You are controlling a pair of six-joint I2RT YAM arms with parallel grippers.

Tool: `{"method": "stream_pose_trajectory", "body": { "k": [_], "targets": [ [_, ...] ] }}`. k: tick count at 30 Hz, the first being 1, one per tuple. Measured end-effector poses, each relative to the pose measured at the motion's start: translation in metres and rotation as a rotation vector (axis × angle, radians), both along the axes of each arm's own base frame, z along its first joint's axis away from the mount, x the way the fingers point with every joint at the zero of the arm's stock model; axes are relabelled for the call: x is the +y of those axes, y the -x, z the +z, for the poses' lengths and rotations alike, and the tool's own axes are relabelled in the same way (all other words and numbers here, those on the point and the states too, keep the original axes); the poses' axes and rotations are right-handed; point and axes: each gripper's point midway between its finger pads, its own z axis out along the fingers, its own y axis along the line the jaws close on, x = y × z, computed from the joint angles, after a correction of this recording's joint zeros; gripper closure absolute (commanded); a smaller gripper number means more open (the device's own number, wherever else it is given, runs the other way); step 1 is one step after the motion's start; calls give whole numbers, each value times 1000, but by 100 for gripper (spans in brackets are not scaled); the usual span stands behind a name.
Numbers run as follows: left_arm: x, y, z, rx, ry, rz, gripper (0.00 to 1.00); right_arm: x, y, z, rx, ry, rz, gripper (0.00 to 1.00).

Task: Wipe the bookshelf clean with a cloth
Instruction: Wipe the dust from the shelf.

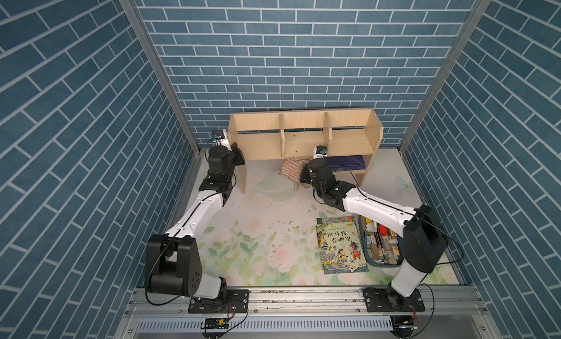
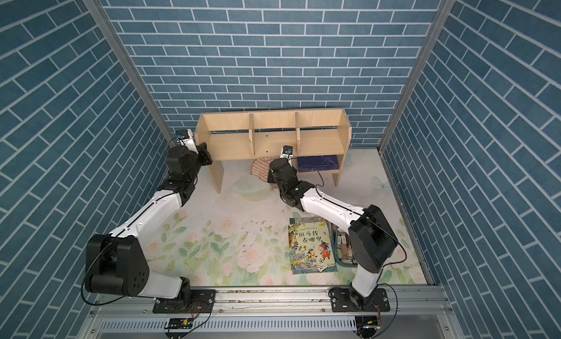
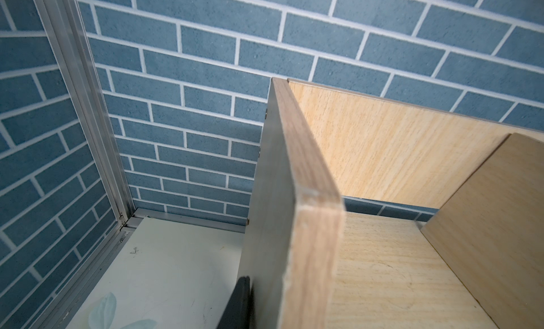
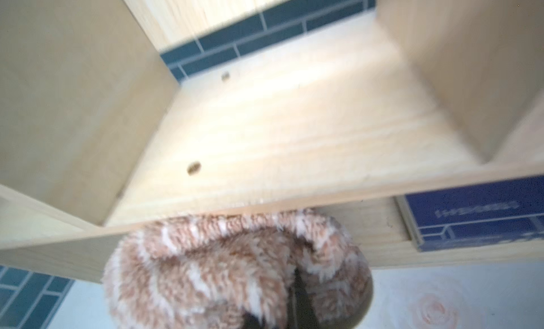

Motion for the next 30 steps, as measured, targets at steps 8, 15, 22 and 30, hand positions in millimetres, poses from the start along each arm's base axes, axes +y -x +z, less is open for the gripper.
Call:
{"method": "stream_pose_trajectory", "body": {
  "k": [8,15,22,30],
  "targets": [
    [0,0,0,0,0,0,100,-106,-6,31,-38,29,-219,100],
    [0,0,0,0,0,0,100,-249,-19,-1,59,84,-489,100],
    [0,0,0,0,0,0,100,-304,-22,-19,128,83,-554,100],
    [0,0,-1,0,0,0,100,-230,-24,-21,114,70,-328,100]
  ]
}}
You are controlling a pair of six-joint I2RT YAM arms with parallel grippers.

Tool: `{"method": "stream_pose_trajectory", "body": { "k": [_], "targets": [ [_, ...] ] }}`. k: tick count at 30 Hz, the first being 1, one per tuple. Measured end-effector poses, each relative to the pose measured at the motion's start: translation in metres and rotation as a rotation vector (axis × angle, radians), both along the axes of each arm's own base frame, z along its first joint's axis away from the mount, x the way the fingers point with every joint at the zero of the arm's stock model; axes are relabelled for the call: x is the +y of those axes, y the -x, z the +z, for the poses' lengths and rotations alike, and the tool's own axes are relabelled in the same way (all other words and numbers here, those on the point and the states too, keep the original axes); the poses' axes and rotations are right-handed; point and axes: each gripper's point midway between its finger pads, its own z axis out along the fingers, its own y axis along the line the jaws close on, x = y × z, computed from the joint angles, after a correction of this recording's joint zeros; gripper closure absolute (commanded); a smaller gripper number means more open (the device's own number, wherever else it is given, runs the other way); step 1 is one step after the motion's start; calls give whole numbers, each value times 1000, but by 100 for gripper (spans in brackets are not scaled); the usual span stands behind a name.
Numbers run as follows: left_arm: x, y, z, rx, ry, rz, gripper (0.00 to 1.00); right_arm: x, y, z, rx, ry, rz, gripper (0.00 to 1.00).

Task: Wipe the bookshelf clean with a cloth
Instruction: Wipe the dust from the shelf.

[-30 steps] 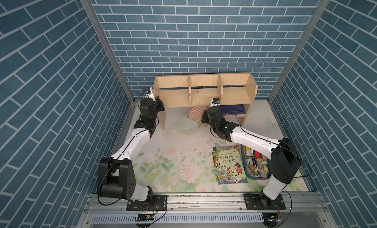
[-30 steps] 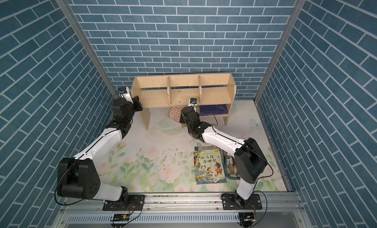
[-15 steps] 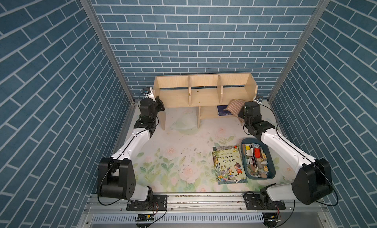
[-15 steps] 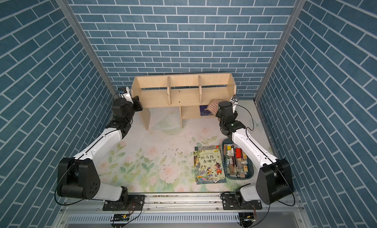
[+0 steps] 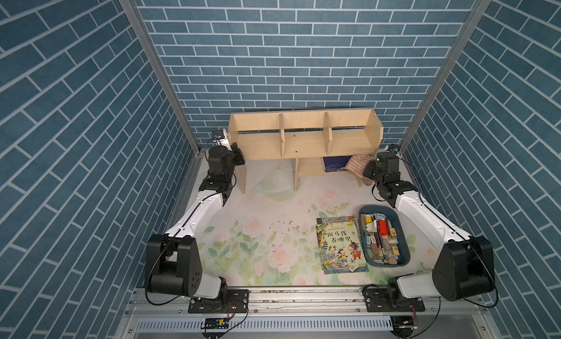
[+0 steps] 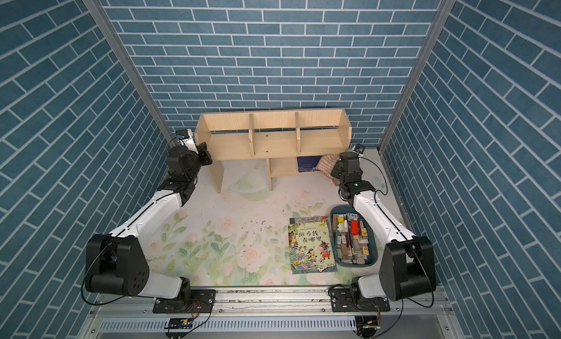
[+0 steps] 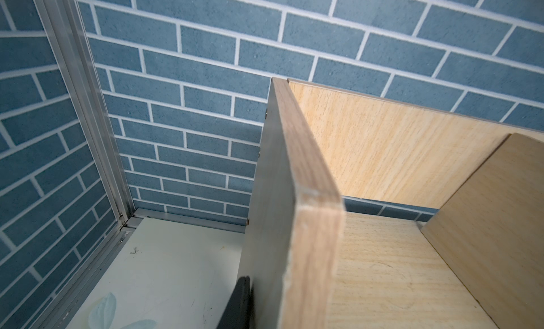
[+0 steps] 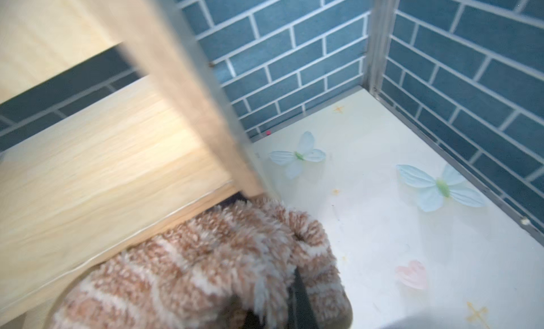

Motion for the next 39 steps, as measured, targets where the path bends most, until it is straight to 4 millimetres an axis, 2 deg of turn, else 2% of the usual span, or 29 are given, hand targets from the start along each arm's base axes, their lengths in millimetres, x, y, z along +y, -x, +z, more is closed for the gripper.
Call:
{"method": "stream_pose_trajectory", "body": {
  "k": [5,12,15,19,21,24,27,29,31,34,39],
  "targets": [
    [0,-1,0,-3,0,0,100,91,15,0,-31,-9,195,100],
    [0,-1,0,-3,0,0,100,196,23,-35,12,-3,364,100],
    [0,-1,0,-3,0,0,100,228,24,-52,31,12,409,100],
    [0,-1,0,-3,0,0,100,246,28,-82,78,23,434,100],
    [0,-1,0,-3,0,0,100,243,26,-96,106,20,422,100],
    [0,-1,0,-3,0,0,100,218,19,-117,147,-12,373,100],
    [0,-1,0,-3,0,0,100,175,15,-146,200,-59,296,100],
    [0,-1,0,-3,0,0,100,135,17,-166,248,-92,221,100],
    [0,-1,0,-3,0,0,100,97,22,-177,279,-125,144,100],
    [0,-3,-1,-7,0,0,100,51,22,-168,264,-171,47,100],
    [0,-4,0,-11,0,-1,100,-6,12,-125,154,-228,-68,100]
  ]
}}
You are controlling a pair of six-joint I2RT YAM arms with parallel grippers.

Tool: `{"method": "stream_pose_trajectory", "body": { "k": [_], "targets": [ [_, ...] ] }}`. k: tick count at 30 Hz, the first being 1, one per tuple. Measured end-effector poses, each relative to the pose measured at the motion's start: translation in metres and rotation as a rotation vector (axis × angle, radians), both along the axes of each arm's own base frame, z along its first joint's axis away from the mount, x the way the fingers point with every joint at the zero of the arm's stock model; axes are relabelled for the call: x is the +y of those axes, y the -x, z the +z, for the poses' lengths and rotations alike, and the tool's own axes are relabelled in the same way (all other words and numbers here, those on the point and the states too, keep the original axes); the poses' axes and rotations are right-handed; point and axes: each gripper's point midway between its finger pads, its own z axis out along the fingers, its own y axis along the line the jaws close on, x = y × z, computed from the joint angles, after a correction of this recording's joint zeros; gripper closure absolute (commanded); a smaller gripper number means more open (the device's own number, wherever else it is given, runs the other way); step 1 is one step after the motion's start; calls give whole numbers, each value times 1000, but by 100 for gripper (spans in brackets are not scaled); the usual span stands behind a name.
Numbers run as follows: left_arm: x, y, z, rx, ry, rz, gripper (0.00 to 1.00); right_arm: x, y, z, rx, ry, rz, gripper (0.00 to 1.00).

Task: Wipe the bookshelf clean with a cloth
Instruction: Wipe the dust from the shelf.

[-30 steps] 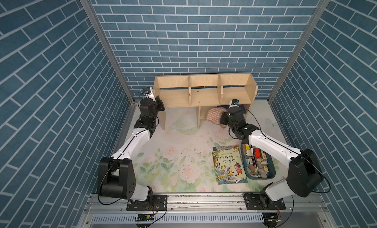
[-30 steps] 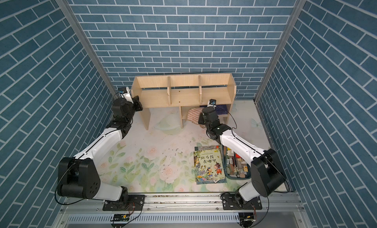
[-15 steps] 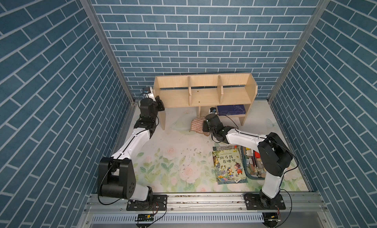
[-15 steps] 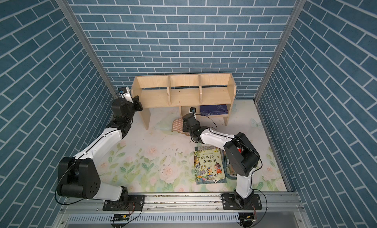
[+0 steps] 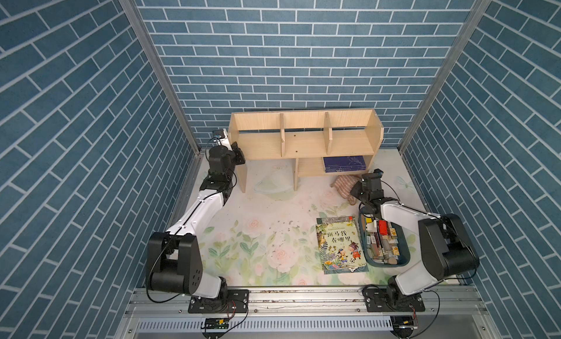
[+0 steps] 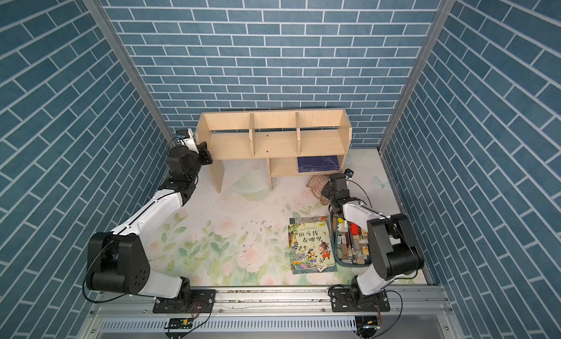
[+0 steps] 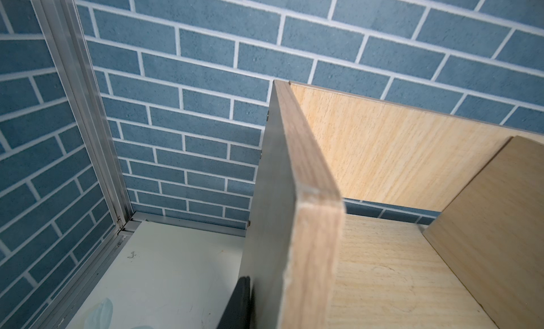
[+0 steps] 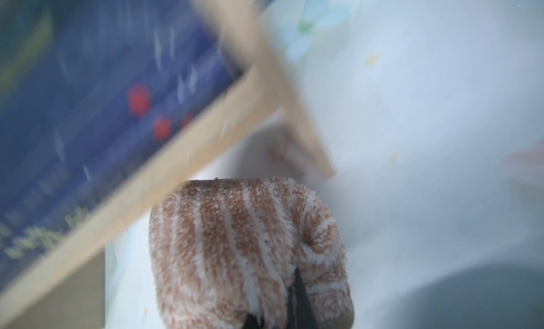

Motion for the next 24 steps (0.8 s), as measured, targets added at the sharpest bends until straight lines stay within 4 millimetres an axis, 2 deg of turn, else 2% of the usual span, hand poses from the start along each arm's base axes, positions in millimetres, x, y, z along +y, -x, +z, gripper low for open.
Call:
{"method": "stream_pose_trajectory", "body": {
  "k": [3,5,10,14,19,21,24],
  "targets": [
    [0,0,0,0,1,-1,100,-25,-1,21,-45,2,-57,100],
    [0,0,0,0,1,-3,100,-33,1,30,-56,21,-72,100],
    [0,0,0,-1,1,-4,100,-37,-1,50,-64,80,-67,100],
    [0,0,0,-1,1,-4,100,-37,-9,77,-103,103,-57,100],
    [0,0,0,-1,1,-4,100,-28,-8,132,-210,100,-34,100],
    [0,0,0,-1,1,-3,100,-16,-7,153,-254,92,-8,100],
    [0,0,0,-1,1,-4,100,10,-5,172,-293,91,46,100]
  ]
}}
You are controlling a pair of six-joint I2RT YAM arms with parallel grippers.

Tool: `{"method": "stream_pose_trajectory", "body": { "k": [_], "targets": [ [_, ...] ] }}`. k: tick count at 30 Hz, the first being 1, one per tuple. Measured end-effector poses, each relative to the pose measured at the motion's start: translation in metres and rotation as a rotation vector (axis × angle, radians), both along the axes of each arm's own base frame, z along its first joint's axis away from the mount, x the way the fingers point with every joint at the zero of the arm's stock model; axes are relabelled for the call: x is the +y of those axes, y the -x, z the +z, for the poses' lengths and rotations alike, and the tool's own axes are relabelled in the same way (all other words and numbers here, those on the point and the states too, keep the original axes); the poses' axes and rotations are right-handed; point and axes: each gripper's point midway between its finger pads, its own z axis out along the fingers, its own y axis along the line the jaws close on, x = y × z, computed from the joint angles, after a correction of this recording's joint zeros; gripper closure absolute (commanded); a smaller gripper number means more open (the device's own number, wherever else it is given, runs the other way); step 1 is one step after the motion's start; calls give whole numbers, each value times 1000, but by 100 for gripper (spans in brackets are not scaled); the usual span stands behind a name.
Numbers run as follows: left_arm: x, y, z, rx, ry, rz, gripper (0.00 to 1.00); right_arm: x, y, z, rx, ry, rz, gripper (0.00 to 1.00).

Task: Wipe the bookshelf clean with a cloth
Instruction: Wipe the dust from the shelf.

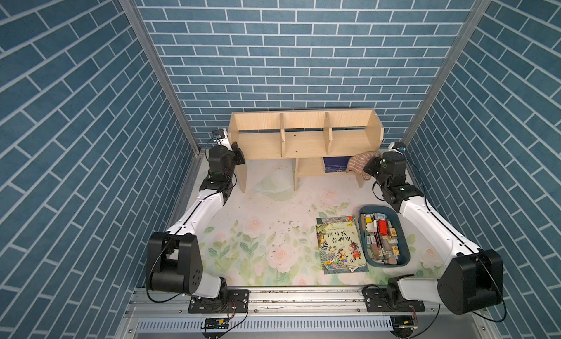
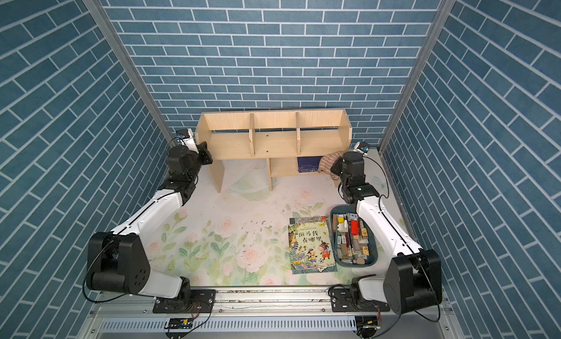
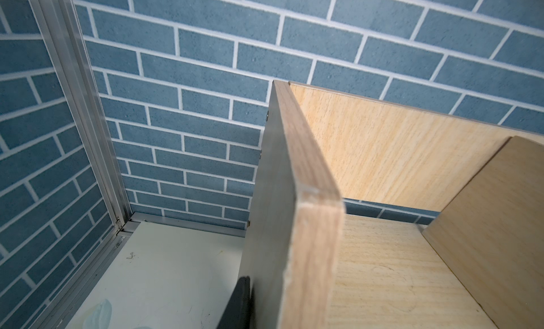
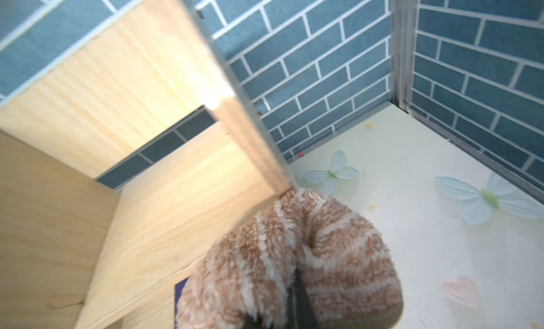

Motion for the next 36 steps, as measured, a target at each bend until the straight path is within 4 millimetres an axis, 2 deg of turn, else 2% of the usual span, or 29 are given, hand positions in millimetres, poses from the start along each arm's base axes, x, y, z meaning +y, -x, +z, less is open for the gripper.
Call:
{"method": "stream_pose_trajectory", "body": {
  "k": [4,8,10,12,14,17,21,24,26,28,30,34,35,36],
  "targets": [
    [0,0,0,0,0,0,100,53,8,7,-12,4,110,100],
    [0,0,0,-1,1,-1,100,110,11,1,7,15,221,100],
    [0,0,0,0,1,-1,100,131,11,0,22,28,253,100],
    [0,0,0,0,0,0,100,141,9,7,26,43,259,100],
    [0,0,0,0,0,0,100,136,7,21,17,65,229,100],
    [0,0,0,0,0,0,100,119,3,56,-23,98,157,100],
    [0,0,0,0,-1,0,100,88,0,102,-75,132,46,100],
    [0,0,0,0,-2,-1,100,60,-5,123,-90,145,-36,100],
    [0,0,0,0,-3,-1,100,44,-13,130,-90,148,-78,100],
    [0,0,0,0,-4,-2,100,35,-25,128,-78,155,-104,100],
    [0,-1,0,-1,-4,-4,100,33,-41,118,-48,177,-115,100],
    [0,-3,0,-6,-5,-8,100,48,-77,80,35,239,-94,100],
    [0,-3,0,-6,-6,-9,100,49,-83,69,58,252,-90,97],
    [0,-3,0,-6,-6,-10,100,52,-88,58,81,267,-81,89]
  ]
}}
